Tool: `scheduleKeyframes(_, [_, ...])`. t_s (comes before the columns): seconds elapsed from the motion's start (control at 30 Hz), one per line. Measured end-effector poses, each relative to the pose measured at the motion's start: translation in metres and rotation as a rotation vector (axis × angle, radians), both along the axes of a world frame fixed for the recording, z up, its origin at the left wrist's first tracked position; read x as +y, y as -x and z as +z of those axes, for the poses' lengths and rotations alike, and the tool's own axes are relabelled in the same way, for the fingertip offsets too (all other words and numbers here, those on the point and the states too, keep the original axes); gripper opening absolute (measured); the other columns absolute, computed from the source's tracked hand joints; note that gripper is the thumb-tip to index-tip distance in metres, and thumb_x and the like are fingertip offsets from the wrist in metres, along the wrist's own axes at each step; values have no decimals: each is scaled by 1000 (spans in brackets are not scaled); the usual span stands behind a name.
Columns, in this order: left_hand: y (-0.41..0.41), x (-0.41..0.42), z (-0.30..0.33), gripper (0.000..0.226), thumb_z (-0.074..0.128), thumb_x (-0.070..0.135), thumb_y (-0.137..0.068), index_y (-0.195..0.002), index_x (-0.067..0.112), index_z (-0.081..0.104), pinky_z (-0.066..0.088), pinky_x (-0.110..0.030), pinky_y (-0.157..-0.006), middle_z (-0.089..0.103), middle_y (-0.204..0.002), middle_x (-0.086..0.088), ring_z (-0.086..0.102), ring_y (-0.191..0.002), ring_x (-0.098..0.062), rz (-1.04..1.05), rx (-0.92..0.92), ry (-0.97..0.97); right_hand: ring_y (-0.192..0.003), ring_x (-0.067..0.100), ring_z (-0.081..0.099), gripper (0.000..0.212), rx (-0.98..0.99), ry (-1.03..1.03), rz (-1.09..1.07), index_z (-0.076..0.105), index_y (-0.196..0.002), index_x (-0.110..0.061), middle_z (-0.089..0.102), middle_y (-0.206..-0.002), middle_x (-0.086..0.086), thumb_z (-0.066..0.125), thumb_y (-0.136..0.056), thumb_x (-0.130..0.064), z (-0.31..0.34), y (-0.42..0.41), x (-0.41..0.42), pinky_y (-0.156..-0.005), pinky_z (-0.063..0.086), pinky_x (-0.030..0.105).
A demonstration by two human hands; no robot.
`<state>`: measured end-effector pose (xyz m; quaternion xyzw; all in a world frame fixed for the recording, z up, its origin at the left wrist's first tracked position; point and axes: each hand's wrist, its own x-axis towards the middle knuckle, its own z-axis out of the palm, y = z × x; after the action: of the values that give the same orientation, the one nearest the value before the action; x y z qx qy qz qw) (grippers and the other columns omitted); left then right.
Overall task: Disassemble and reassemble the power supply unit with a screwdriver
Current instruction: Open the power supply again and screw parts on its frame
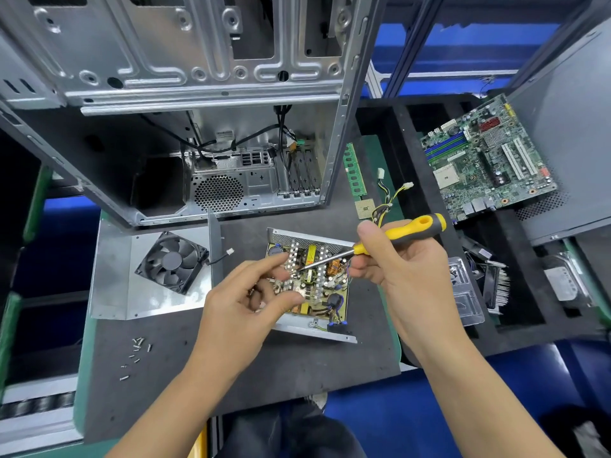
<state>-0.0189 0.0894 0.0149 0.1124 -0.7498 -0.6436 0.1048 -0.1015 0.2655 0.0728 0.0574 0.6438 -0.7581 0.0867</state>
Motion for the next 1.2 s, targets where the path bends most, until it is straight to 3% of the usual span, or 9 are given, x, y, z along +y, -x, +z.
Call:
scheduleKeyframes(0.1, [-3, -16, -7, 13, 77, 43, -81, -92, 37, 74, 36, -16, -60, 47, -69, 8, 45, -61, -10, -54, -20, 226, -57, 21, 67, 18, 94, -109, 20, 66, -68, -25, 63, -64, 3, 80, -78, -30, -2, 2, 11, -57, 57, 30])
scheduleKeyframes(0.2, [-4, -25, -13, 37, 67, 68, -79, -82, 32, 75, 33, -11, -62, 49, -69, 14, 50, -66, -2, -303, -140, 468, -58, 26, 68, 23, 194, -254, 85, 59, -71, -18, 65, -63, 5, 76, -85, -16, -9, 0, 25, -57, 57, 30])
scheduleKeyframes(0.3, [6, -24, -15, 63, 44, 84, -74, -99, 34, 72, 43, -22, -76, 51, -84, 19, 49, -85, 0, -669, -326, 761, -58, 28, 67, 21, 223, -354, 123, 60, -72, -15, 65, -62, 10, 77, -83, -12, -18, -4, 33, -56, 56, 31])
scheduleKeyframes(0.4, [22, -20, -14, 70, 45, 83, -78, -118, 31, 68, 48, -32, -90, 58, -104, 12, 54, -105, -11, -878, -445, 974, -58, 29, 68, 21, 204, -392, 105, 59, -71, -13, 65, -62, 12, 77, -80, -16, -29, -5, 39, -57, 57, 36])
scheduleKeyframes(0.57, [38, -7, -19, 70, 53, 78, -80, -131, 31, 62, 52, -33, -89, 65, -122, 2, 58, -99, -18, -1064, -710, 893, -59, 26, 69, 22, 180, -450, 82, 60, -72, -17, 66, -62, 7, 77, -77, -31, -39, -10, 46, -58, 58, 39])
scheduleKeyframes(0.7, [38, -3, -22, 56, 49, 69, -90, -135, 36, 56, 50, -33, -90, 65, -120, 1, 61, -109, -25, -1053, -657, 1018, -61, 32, 66, 30, 147, -488, 94, 59, -74, -15, 64, -65, 7, 78, -73, -38, -47, -16, 48, -60, 55, 52])
scheduleKeyframes(0.8, [42, -2, -24, 46, 51, 62, -92, -133, 42, 56, 51, -37, -93, 65, -122, 3, 60, -112, -26, -1089, -663, 991, -61, 32, 65, 31, 140, -508, 140, 60, -71, -16, 62, -64, 5, 80, -72, -40, -52, -22, 49, -56, 53, 52])
scheduleKeyframes(0.97, [50, -2, -26, 48, 51, 58, -93, -140, 48, 49, 50, -34, -91, 62, -126, 5, 58, -110, -22, -1153, -667, 967, -59, 18, 63, 32, 151, -579, 208, 59, -74, -21, 64, -66, 1, 79, -71, -46, -60, -29, 45, -56, 52, 28])
scheduleKeyframes(1.2, [52, -1, -26, 51, 48, 51, -95, -146, 43, 42, 51, -36, -90, 61, -123, -2, 58, -111, -27, -1235, -632, 1032, -61, 15, 64, 29, 214, -602, 269, 58, -78, -25, 65, -69, -3, 78, -75, -46, -71, -32, 39, -55, 52, 24])
